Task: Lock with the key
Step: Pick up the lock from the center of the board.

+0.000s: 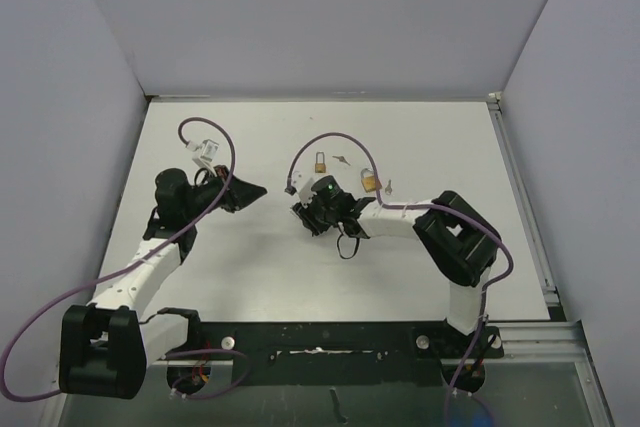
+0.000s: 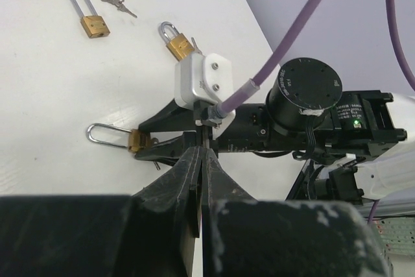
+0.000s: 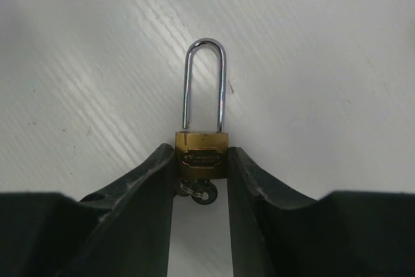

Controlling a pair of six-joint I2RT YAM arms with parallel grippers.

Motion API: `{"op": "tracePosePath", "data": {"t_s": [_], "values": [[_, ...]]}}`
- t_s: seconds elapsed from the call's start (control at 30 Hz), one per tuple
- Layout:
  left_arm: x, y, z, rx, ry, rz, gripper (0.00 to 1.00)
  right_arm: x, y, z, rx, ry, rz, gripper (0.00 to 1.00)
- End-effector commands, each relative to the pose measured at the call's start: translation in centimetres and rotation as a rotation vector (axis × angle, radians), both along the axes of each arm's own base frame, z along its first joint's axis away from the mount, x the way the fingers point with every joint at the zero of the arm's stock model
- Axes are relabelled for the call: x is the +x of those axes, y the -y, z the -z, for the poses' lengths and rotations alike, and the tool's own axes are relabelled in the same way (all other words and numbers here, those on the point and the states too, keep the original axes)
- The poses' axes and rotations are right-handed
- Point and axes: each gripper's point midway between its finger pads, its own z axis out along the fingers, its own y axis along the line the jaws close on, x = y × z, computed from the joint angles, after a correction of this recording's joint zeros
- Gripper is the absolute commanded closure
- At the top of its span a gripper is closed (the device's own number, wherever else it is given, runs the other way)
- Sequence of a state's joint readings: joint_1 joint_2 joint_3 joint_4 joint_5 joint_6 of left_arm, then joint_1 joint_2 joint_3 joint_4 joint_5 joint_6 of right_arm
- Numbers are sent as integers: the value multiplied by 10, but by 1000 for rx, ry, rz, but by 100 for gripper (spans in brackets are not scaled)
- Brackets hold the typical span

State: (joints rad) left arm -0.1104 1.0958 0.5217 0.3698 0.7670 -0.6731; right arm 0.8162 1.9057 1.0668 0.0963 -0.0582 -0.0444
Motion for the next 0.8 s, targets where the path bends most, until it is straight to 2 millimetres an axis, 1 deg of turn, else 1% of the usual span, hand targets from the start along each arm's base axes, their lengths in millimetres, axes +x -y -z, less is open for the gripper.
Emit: {"op": "tracePosePath", "data": {"t_s": [0.0, 0.1, 0.23, 0.37, 0.4, 0.43, 0.53, 0.57, 0.6, 0.63, 0.67, 0.77], "values": [[10, 1, -49, 20, 163, 3, 100, 13, 8, -68, 103, 160, 70, 100], [11, 4, -62, 22, 201, 17, 100, 14, 14, -113, 197, 264, 94, 100], [10, 11, -78, 29, 239, 73, 100, 6, 30, -167, 307, 388, 118, 100], [3, 27, -90, 38, 296, 161, 100, -9, 54, -210, 413, 501, 151, 100], [0, 33, -91, 45, 306, 187, 100, -14, 61, -218, 439, 527, 156, 100], [-3, 41, -100, 56, 346, 218, 100, -19, 68, -227, 466, 553, 160, 100], [-21, 72, -112, 101, 445, 333, 99, -38, 86, -253, 554, 622, 145, 100], [-28, 81, -117, 114, 487, 370, 98, -46, 93, -265, 593, 652, 138, 100], [-35, 90, -121, 124, 530, 403, 96, -53, 98, -270, 618, 670, 126, 100], [-41, 96, -125, 128, 571, 430, 94, -60, 103, -277, 645, 687, 111, 100], [-46, 101, -130, 122, 610, 458, 92, -68, 107, -280, 663, 698, 97, 100], [-57, 107, -140, 73, 692, 516, 87, -87, 116, -293, 724, 723, 62, 100]]}}
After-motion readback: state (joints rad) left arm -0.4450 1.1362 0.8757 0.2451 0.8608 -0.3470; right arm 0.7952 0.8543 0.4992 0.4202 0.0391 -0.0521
